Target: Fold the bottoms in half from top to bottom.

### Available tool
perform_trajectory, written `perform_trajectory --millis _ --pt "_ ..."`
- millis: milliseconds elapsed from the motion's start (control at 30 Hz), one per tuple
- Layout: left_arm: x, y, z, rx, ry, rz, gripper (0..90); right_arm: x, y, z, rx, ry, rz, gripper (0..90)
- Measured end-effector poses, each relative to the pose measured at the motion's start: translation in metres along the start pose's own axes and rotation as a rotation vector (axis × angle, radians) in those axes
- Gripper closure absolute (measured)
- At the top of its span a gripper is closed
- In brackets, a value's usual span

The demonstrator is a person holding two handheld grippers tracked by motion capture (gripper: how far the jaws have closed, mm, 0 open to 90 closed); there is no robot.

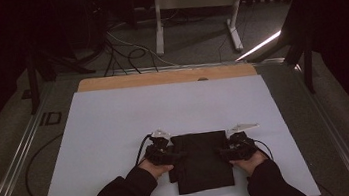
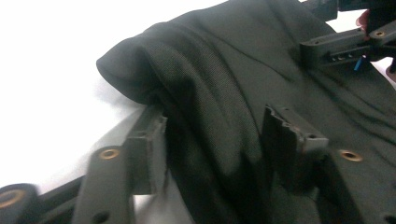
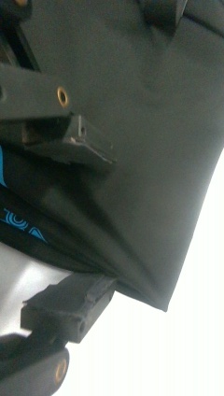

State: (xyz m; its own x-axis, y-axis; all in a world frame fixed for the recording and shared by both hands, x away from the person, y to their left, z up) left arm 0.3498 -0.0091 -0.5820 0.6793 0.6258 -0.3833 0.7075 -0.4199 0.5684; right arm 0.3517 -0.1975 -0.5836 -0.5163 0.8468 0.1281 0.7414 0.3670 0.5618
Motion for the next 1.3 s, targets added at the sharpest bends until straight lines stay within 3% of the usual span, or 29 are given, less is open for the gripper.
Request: perform_trajectory --millis 233,567,833,1033,1233,1300 --pt "-0.007 -0.001 0.004 0.023 -0.027 0.023 55.7 0.01 0.0 0.0 -0.004 0.028 -0.016 55.4" --pt "-0.012 -0.001 0.007 0.042 -0.048 0.045 69.7 0.019 0.0 0.0 0.012 0.088 -0.04 73.8" --pt "-0.013 0.0 0.004 0.031 -0.033 0.061 73.2 0.021 0.001 -0.001 -0.002 0.095 -0.041 77.9" --pt "-0.017 0.004 -0.003 0.022 -0.037 0.087 73.6 0.024 0.005 -0.008 -0.03 0.108 -0.05 78.6" --pt "-0.019 0.006 -0.007 0.016 -0.049 0.088 73.7 0.026 0.007 -0.011 -0.04 0.109 -0.053 78.7" --pt "-0.022 0.009 -0.011 0.013 -0.05 0.11 73.7 0.026 0.009 -0.015 -0.055 0.11 -0.059 78.8"
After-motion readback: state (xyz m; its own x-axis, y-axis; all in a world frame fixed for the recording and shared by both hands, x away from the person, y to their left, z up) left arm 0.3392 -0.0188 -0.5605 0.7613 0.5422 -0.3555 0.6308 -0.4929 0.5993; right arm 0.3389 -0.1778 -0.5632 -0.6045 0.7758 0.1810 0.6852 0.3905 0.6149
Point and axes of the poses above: each handheld gripper's, and its own axes: z roughly forward along the jaws, y roughly out of its top, x roughly to its left, the point moved 9 cm from there along z, roughly forward along the jaws, and after that the axes turned 6 degrees about x, right-handed, at the moved point
